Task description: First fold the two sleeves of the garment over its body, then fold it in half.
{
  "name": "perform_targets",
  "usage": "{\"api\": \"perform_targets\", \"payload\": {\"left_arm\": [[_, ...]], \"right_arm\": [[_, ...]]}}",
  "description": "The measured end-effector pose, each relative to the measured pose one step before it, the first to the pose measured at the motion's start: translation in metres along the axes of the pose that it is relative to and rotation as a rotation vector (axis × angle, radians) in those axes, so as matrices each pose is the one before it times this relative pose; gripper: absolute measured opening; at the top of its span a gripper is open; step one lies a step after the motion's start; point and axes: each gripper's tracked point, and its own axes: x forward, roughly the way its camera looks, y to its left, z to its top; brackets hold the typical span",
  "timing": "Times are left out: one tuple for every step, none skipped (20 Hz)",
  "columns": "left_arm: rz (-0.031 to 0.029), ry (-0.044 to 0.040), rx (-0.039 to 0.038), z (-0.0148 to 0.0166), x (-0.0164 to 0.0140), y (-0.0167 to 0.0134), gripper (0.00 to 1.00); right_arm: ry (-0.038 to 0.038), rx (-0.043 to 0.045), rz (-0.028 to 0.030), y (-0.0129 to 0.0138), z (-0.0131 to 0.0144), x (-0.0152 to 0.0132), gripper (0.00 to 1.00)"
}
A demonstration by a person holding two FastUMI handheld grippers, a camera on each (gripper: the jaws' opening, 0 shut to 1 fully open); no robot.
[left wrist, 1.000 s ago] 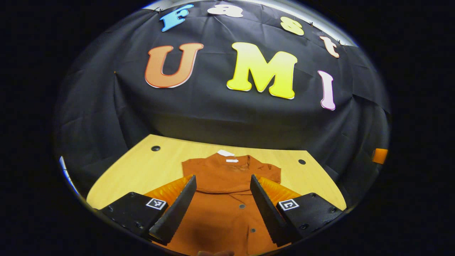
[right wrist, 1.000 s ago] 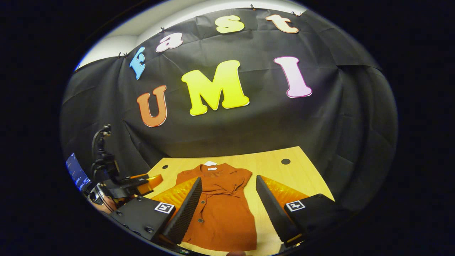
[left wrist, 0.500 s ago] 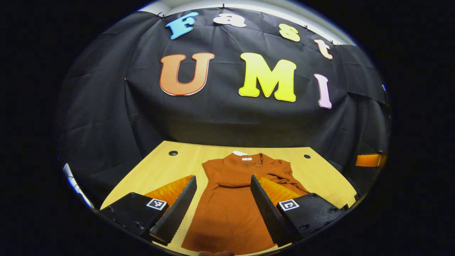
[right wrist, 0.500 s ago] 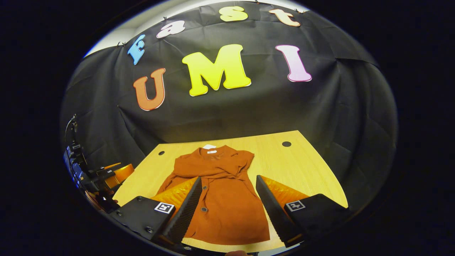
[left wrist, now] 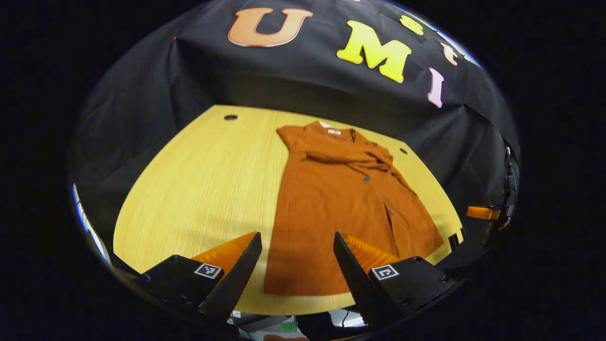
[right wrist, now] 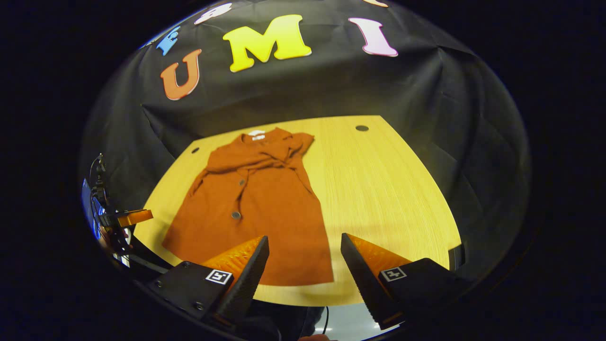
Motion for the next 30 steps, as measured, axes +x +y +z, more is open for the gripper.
{"api": "perform_targets", "payload": {"left_arm": [[-0.01753, 0.04134, -0.03925, -0.01402, 0.00147, 0.00491, 0.99], [-0.01819, 0.04572, -0.03414, -0.01537, 0.00161, 0.00741, 0.99], [-0.01572, 0.03327, -0.01300, -0.01260, 0.00216, 0.00587, 0.99], [-0.01910, 0.02920, 0.00127, -0.01216, 0.00274, 0.00351, 0.99], [-0.02079, 0.03245, -0.00179, -0.00968, 0.00117, 0.00041, 0.99], [-0.02911, 0.02715, -0.01669, -0.00522, 0.00189, -0.00207, 0.99], [-0.02139, 0.01715, -0.01903, -0.00258, 0.00166, -0.00359, 0.99], [-0.00392, -0.00709, -0.00746, 0.00231, 0.00242, -0.00033, 0.99], [-0.00901, -0.00019, -0.01000, 0.00346, 0.00184, -0.00293, 0.99], [0.00242, -0.00346, -0.01370, 0.00078, 0.00242, -0.00091, 0.98], [-0.00245, -0.00498, -0.01348, 0.00155, 0.00208, -0.00327, 0.99], [-0.00657, 0.00102, -0.00761, -0.00192, -0.00012, -0.00362, 0.99], [-0.00081, 0.00282, 0.00059, -0.00242, -0.00060, -0.00398, 0.97], [-0.00308, 0.00553, 0.00190, -0.00419, 0.00149, -0.00282, 0.96], [-0.00041, 0.01275, -0.00422, -0.00504, 0.00141, -0.00348, 0.96], [-0.00055, -0.00018, -0.00637, -0.00259, 0.00087, -0.00209, 0.94], [0.00124, 0.00384, -0.00734, -0.00125, 0.00193, -0.00302, 0.88], [0.00438, 0.00338, -0.00429, -0.00224, 0.00248, -0.00185, 0.86], [0.00630, -0.00190, -0.00694, -0.00002, 0.00257, -0.00195, 0.75], [0.00493, -0.00163, -0.01192, 0.00043, 0.00261, -0.00163, 0.70], [0.00004, -0.00198, -0.00962, 0.00231, 0.00192, -0.00329, 0.59], [0.00323, -0.00451, -0.00761, 0.00015, 0.00260, -0.00264, 0.56], [0.00334, -0.00233, -0.00433, 0.00143, 0.00321, -0.00251, 0.56], [0.00668, -0.00028, -0.00168, 0.00216, 0.00326, -0.00196, 0.56], [0.00836, 0.00278, 0.00075, 0.00173, 0.00384, -0.00132, 0.44], [0.00925, 0.00583, 0.00191, 0.00096, 0.00225, -0.00050, 0.53], [0.00655, 0.00422, -0.00141, 0.00123, 0.00342, -0.00059, 0.49], [0.01404, 0.00835, -0.00220, 0.00102, 0.00123, 0.00136, 0.47], [0.01842, 0.00676, -0.00519, 0.00091, 0.00067, 0.00254, 0.38], [0.00648, 0.00216, -0.01137, 0.00072, 0.00068, 0.00104, 0.31]], "right_arm": [[0.02698, 0.01151, -0.00957, -0.00832, -0.01183, 0.00403, 0.98], [0.02645, 0.02661, -0.00691, -0.00719, -0.00960, 0.00415, 0.93], [0.01976, 0.03105, -0.00385, -0.00597, -0.00839, 0.00407, 0.94], [0.01687, 0.02472, -0.00416, -0.00536, -0.00511, 0.00498, 0.98], [0.01857, 0.01421, -0.00295, -0.00393, -0.00657, 0.00461, 0.93], [0.01601, 0.00080, -0.00456, -0.00376, -0.00443, 0.00378, 0.98], [0.01520, -0.01151, -0.01126, -0.00471, -0.00409, 0.00397, 0.98], [0.01170, -0.01174, -0.01095, -0.00354, -0.00209, 0.00377, 0.98], [0.00890, -0.00603, -0.00649, -0.00298, -0.00172, 0.00327, 0.98], [0.00554, 0.00161, -0.00268, -0.00194, -0.00197, 0.00183, 0.98], [0.00504, 0.00652, -0.00683, -0.00201, -0.00178, 0.00322, 0.98], [0.00577, 0.01122, -0.00539, -0.00047, -0.00152, 0.00466, 0.98], [0.00930, 0.00590, -0.00494, 0.00158, -0.00292, 0.00630, 0.98], [0.00945, 0.00008, 0.00308, 0.00338, -0.00266, 0.00483, 0.98], [0.00766, -0.00646, -0.00221, 0.00303, -0.00272, 0.00743, 0.98], [0.00500, -0.01423, -0.00477, 0.00218, -0.00187, 0.00524, 0.98], [0.00833, -0.02098, -0.00970, 0.00074, -0.00267, 0.00580, 0.98], [0.01028, -0.01743, -0.01076, -0.00030, -0.00238, 0.00637, 0.98], [0.01153, -0.00773, -0.00673, 0.00137, -0.00190, 0.00386, 0.98], [0.00153, -0.01360, -0.02035, -0.00080, 0.00315, 0.00146, 0.94], [-0.00010, -0.00314, 0.00514, 0.00359, 0.00158, 0.00171, 0.98], [-0.00735, -0.00553, -0.00390, 0.00275, 0.00309, 0.00117, 0.97], [0.00654, -0.00591, -0.00434, 0.00465, -0.00011, 0.00274, 0.98], [0.00314, -0.01885, -0.00524, 0.00692, 0.00077, 0.00053, 0.98], [0.00674, -0.03248, -0.00961, 0.00604, -0.00198, 0.00075, 0.99], [-0.00384, -0.03370, 0.00669, 0.00807, 0.00027, 0.00149, 0.94], [-0.00224, -0.01671, 0.00609, 0.00887, -0.00177, -0.00029, 0.87], [-0.00510, -0.00489, 0.00474, 0.00331, 0.00090, -0.00276, 0.70], [0.00181, 0.00350, -0.00088, 0.00133, -0.00091, 0.00254, 0.53], [-0.00015, 0.01635, 0.00293, -0.00011, 0.00057, -0.00113, 0.51]]}}
